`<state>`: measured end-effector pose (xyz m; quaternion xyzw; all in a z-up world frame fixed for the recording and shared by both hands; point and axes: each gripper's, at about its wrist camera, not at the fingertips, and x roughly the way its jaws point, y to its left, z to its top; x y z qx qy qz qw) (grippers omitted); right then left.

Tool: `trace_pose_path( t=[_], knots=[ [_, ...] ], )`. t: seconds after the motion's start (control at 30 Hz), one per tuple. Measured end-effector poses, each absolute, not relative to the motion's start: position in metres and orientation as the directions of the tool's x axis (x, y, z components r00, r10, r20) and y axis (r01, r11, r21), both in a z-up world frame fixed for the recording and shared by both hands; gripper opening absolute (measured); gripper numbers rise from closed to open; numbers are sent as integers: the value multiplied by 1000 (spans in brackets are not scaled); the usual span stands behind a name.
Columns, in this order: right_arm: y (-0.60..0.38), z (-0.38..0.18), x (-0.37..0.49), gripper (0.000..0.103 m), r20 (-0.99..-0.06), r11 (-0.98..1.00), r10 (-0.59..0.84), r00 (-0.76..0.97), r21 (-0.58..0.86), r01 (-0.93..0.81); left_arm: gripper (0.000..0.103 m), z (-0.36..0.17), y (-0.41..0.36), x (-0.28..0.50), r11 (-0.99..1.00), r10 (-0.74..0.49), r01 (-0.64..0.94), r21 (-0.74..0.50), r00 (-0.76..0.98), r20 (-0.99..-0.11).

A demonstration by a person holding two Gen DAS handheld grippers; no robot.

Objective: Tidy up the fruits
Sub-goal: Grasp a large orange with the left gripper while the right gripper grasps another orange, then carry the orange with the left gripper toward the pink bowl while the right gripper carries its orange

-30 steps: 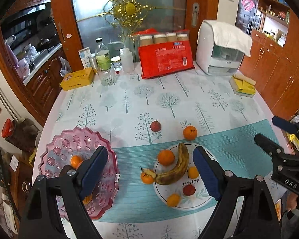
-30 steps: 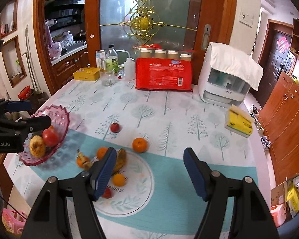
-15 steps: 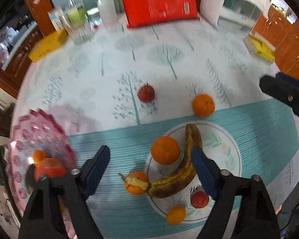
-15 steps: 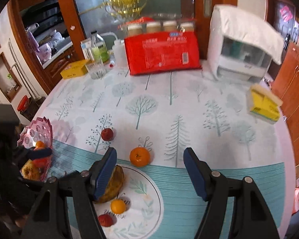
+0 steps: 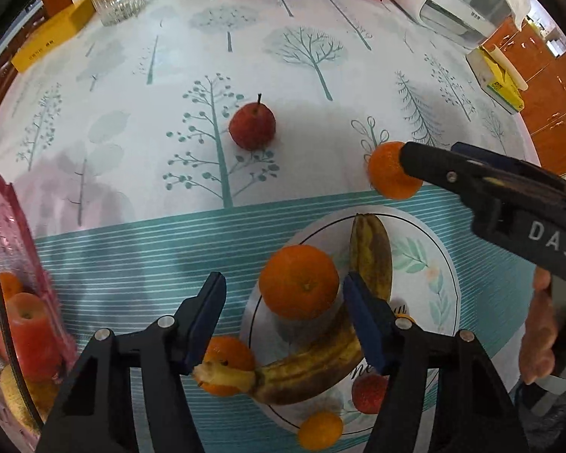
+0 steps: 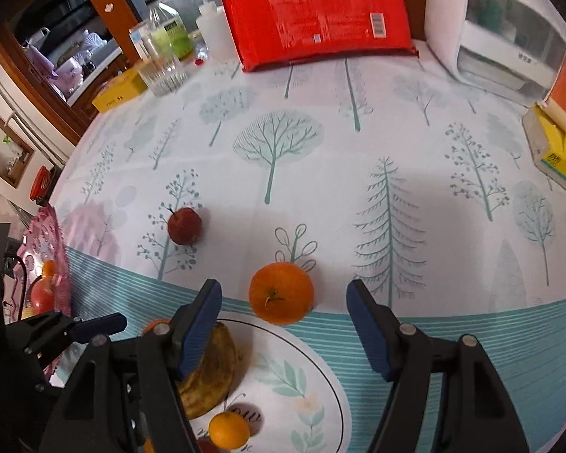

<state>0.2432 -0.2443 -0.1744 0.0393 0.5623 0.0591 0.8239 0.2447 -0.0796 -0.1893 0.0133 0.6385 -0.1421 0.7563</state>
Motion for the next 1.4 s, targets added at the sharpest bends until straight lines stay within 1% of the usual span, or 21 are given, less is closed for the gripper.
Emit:
trace_pose_path(
  t=[0.13, 0.23, 0.3, 0.33, 0.43, 0.67, 0.8, 1.07, 1.4],
  knots=[
    [-245, -187, 246, 66, -932, 989, 149, 332, 142, -46, 61, -197, -83, 248, 956, -215, 230, -183, 120, -969],
    [-247, -195, 248, 61, -937, 988, 157, 314, 153, -38, 54, -203, -85, 248, 954, -221, 229, -193, 105, -970],
    [-248, -199, 249, 55, -939, 986, 165, 302, 163, -32, 50, -207, -86, 248, 953, -229, 223, -203, 95, -969],
    [-249, -201, 250, 54, -936, 982, 186, 299, 186, -30, 49, -208, -86, 249, 953, -234, 219, -209, 93, -968],
    [-247, -202, 250, 46, -929, 976, 215, 302, 213, -42, 46, -209, -86, 249, 951, -243, 217, -218, 96, -965],
    [-236, -200, 245, 45, -933, 987, 161, 321, 147, -68, 44, -207, -77, 243, 951, -259, 200, -234, 109, -960],
    [-238, -198, 241, 44, -931, 982, 190, 311, 182, -55, 43, -198, -71, 236, 955, -254, 194, -225, 144, -956],
    [-239, -170, 205, 43, -908, 979, 199, 369, 200, -36, 43, -154, -67, 220, 957, -242, 219, -189, 252, -937],
    [-235, -119, 133, 43, -851, 976, 203, 485, 215, -31, 43, -100, -70, 158, 952, -229, 272, -139, 339, -913]
  ],
)
